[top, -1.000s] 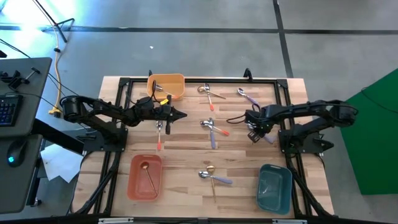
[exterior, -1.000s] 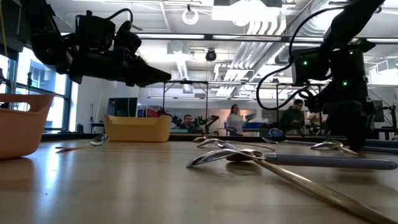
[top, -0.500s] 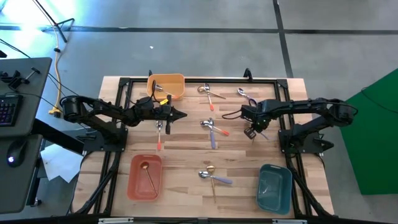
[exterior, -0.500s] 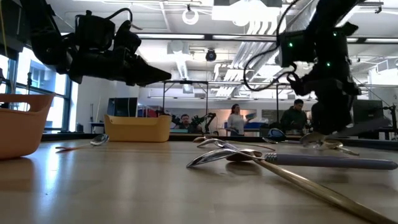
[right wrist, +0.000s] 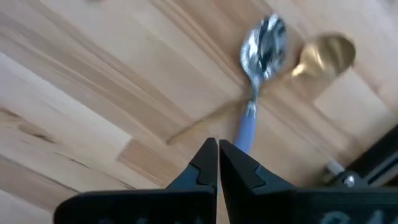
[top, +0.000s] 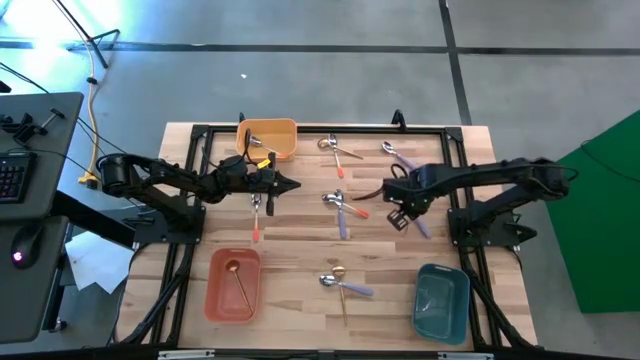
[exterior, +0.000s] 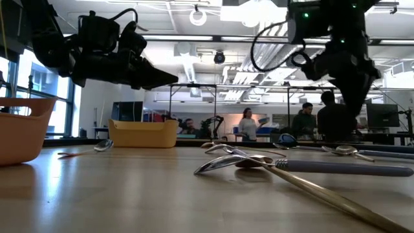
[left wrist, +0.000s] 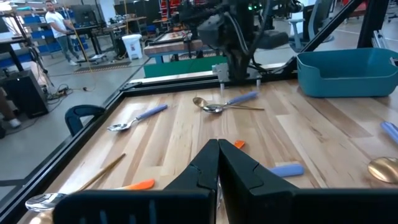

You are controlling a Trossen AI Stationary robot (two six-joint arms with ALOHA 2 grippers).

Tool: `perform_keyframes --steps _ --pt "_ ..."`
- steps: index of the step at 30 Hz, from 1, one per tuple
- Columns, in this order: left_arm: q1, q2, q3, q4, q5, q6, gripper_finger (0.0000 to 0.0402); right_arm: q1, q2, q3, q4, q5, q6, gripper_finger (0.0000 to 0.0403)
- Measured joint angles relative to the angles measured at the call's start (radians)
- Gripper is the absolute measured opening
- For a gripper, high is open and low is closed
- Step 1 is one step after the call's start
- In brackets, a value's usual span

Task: Sort silverware by color (type)
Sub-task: Put the middle right violet spoon into the blue bin

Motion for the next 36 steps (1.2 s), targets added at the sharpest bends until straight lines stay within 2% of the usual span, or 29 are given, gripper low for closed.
perform_keyframes --steps 3,7,12,16,19,22,29,36 --pt "0.0 0.0 0.0 0.0 0.0 -0.004 0.0 0.02 0.0 -0.051 0.005 -0.013 0.059 0.0018" --pt "0.0 0.0 0.0 -0.001 0.0 -0.005 0.0001 0.023 0.0 -0.143 0.048 -0.02 0.077 0.0072" --pt "0.0 0.0 0.0 -0.001 0.0 -0.005 0.0001 -0.006 0.0 -0.251 0.121 0.051 0.06 0.0142" --pt "0.0 0.0 0.0 -0.001 0.0 -0.005 0.0001 -0.03 0.0 -0.313 0.208 0.081 0.021 0.0162" --pt "0.0 0.0 0.0 -0.001 0.0 -0.002 0.0001 -0.042 -0.004 -0.348 0.276 0.078 -0.019 0.0157" --pt "0.0 0.0 0.0 -0.001 0.0 0.003 0.0001 -0.053 -0.005 -0.367 0.295 0.062 -0.033 0.0135" --pt "0.0 0.0 0.0 -0.001 0.0 0.011 0.0001 -0.061 -0.005 -0.372 0.313 0.018 -0.037 0.0028" --pt "0.0 0.0 0.0 0.005 0.0 0.011 0.0001 -0.06 -0.026 -0.276 0.235 0.005 -0.008 0.003"
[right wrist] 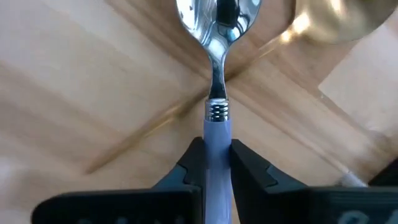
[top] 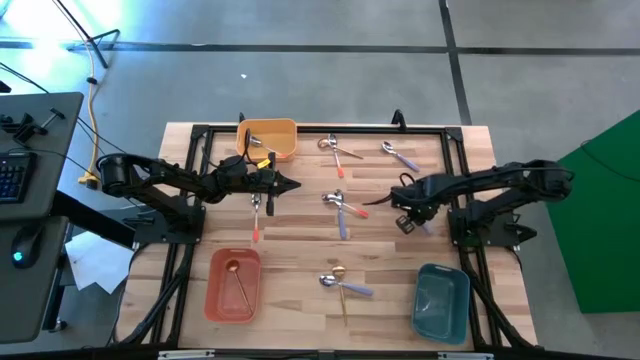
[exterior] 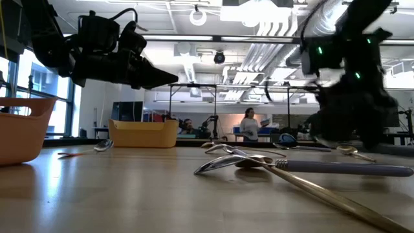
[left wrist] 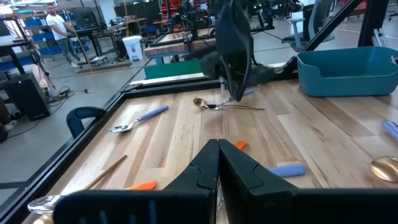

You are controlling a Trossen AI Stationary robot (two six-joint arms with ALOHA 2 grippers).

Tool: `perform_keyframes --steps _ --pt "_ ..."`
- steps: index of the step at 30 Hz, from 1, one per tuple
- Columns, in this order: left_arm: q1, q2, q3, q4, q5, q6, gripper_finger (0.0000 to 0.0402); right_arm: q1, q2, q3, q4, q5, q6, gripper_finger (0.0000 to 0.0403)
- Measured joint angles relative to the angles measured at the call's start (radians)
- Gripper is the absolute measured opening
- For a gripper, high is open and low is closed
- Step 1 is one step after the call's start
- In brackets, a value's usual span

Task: Sort silverware by color (type)
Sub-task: Put the middle right violet spoon into the blue bin

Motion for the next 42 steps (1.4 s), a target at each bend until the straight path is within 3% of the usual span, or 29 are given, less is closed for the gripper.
perform_keyframes --steps 5,9,16,22,27,35,42 --pt "0.0 0.0 0.0 0.001 -0.002 0.001 0.0001 0.042 -0.072 0.115 -0.094 -0.004 0.085 0.0029" --pt "0.0 0.0 0.0 0.001 -0.006 0.001 0.0001 0.153 -0.137 0.177 -0.12 -0.028 0.238 0.0029" --pt "0.0 0.0 0.0 0.001 -0.007 0.001 0.0 0.508 -0.177 0.253 -0.097 -0.077 0.673 0.0031" --pt "0.0 0.0 0.0 0.001 -0.008 0.002 0.0 0.829 -0.164 0.266 -0.004 -0.073 1.146 0.0031" --pt "0.0 0.0 0.0 0.001 -0.008 0.002 0.0 1.012 -0.103 0.266 0.006 -0.07 1.441 0.0031" --pt "0.0 0.0 0.001 0.002 -0.008 -0.004 0.0 1.065 0.017 0.257 0.167 -0.053 1.466 0.0031" --pt "0.0 0.0 0.008 0.003 -0.015 -0.009 0.0 1.056 0.102 0.234 0.173 -0.069 1.477 0.0031"
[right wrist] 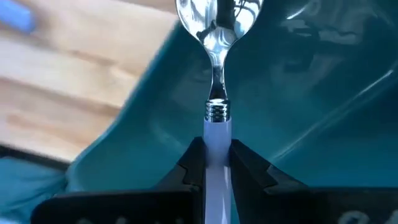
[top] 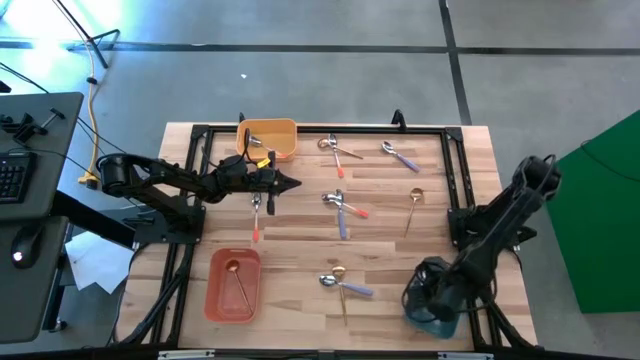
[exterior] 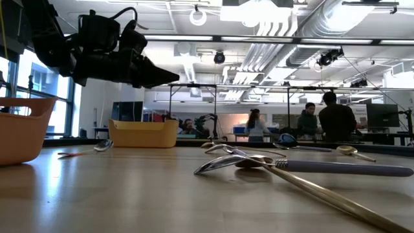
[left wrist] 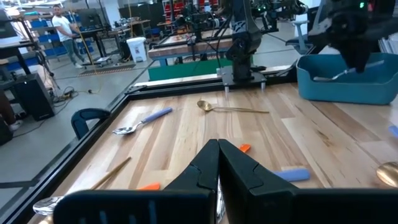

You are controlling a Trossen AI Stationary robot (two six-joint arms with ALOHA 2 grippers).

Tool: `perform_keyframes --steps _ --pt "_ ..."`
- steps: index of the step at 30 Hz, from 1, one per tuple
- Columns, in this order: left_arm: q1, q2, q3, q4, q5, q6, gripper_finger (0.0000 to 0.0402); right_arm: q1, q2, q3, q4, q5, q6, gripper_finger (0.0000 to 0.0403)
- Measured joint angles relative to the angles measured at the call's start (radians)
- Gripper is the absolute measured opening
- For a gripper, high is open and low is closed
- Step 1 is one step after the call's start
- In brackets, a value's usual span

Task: Sort silverware by color (type)
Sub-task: Put the middle right violet spoon into the blue bin, then put the bottom right orange spoon into the yellow bin

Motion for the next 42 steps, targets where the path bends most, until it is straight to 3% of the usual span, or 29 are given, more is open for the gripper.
perform_keyframes --steps 16,22,34,38,42 --pt "0.0 0.0 0.0 -0.002 -0.001 -0.027 0.0 -0.031 0.017 -0.015 0.035 -0.131 0.044 0.0032" --pt "0.0 0.0 0.0 -0.002 -0.001 -0.027 0.0 -0.034 0.017 -0.015 -0.001 -0.133 0.043 0.0035" --pt "0.0 0.0 0.0 -0.002 -0.001 -0.027 0.0 -0.038 0.016 -0.011 -0.026 -0.173 0.007 0.0142" --pt "0.0 0.0 0.0 -0.002 -0.001 -0.027 0.0 -0.038 0.015 0.043 -0.121 -0.151 -0.039 0.0114" --pt "0.0 0.0 0.001 -0.002 -0.001 -0.027 0.0 -0.042 0.015 0.075 -0.285 -0.113 -0.043 0.0035"
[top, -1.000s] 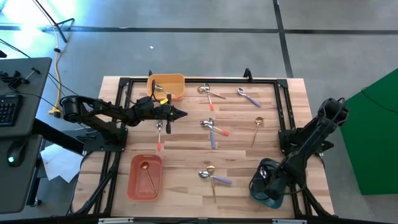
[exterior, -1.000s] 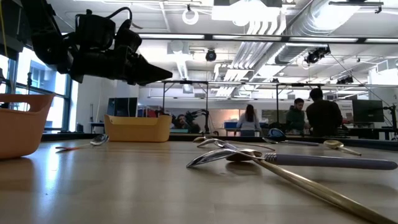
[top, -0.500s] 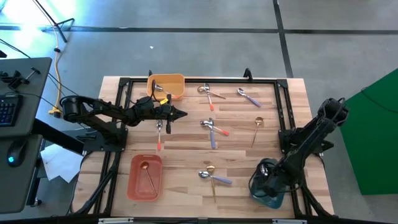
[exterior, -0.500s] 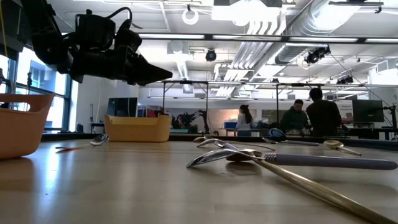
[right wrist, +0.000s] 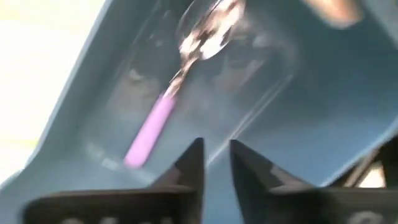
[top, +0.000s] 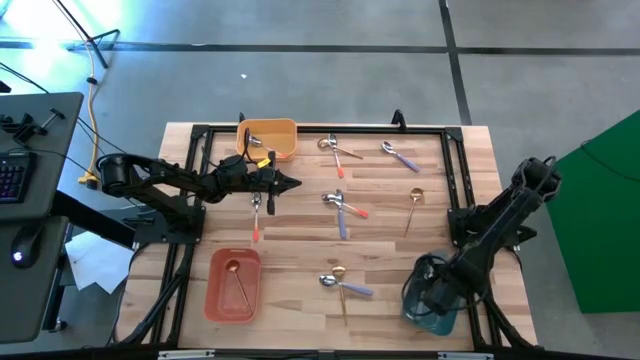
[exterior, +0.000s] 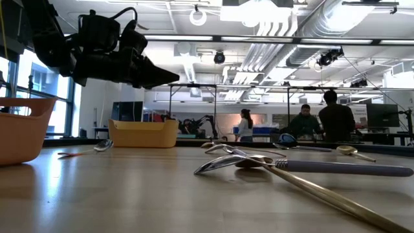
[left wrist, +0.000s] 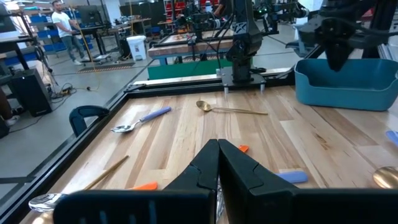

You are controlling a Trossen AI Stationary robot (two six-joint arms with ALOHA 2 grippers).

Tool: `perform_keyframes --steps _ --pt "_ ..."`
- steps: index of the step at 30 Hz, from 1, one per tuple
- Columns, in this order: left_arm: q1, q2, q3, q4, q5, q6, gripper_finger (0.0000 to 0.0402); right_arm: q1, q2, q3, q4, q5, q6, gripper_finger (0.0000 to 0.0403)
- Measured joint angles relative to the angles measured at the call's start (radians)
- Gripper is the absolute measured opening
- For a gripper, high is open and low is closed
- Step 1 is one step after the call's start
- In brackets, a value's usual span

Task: Sort silverware by color (type)
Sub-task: Put the bottom right orange spoon into the yellow bin

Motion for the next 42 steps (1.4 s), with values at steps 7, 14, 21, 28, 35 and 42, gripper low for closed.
perform_keyframes --steps 7,14,21,28,35,42 --pt "0.0 0.0 0.0 0.0 -0.001 0.0 0.0 -0.051 0.0 -0.045 0.019 0.126 -0.093 0.0021" --pt "0.0 0.0 0.0 0.0 -0.003 0.0 0.0 -0.119 0.002 -0.06 0.042 0.254 -0.251 0.0003" --pt "0.0 0.0 0.0 0.0 -0.003 0.0 0.0 -0.14 0.002 -0.06 0.151 0.421 -0.542 0.0001" --pt "0.0 0.0 0.0 0.0 -0.003 0.0 0.0 -0.147 0.003 -0.051 0.315 0.424 -0.669 0.0" --pt "0.0 0.0 0.0 0.0 -0.003 0.0 0.0 -0.147 0.003 -0.025 0.465 0.337 -0.619 0.0" --pt "0.0 0.0 0.0 -0.002 -0.002 0.0 0.0 -0.146 0.036 -0.025 0.456 0.122 -0.527 0.0"
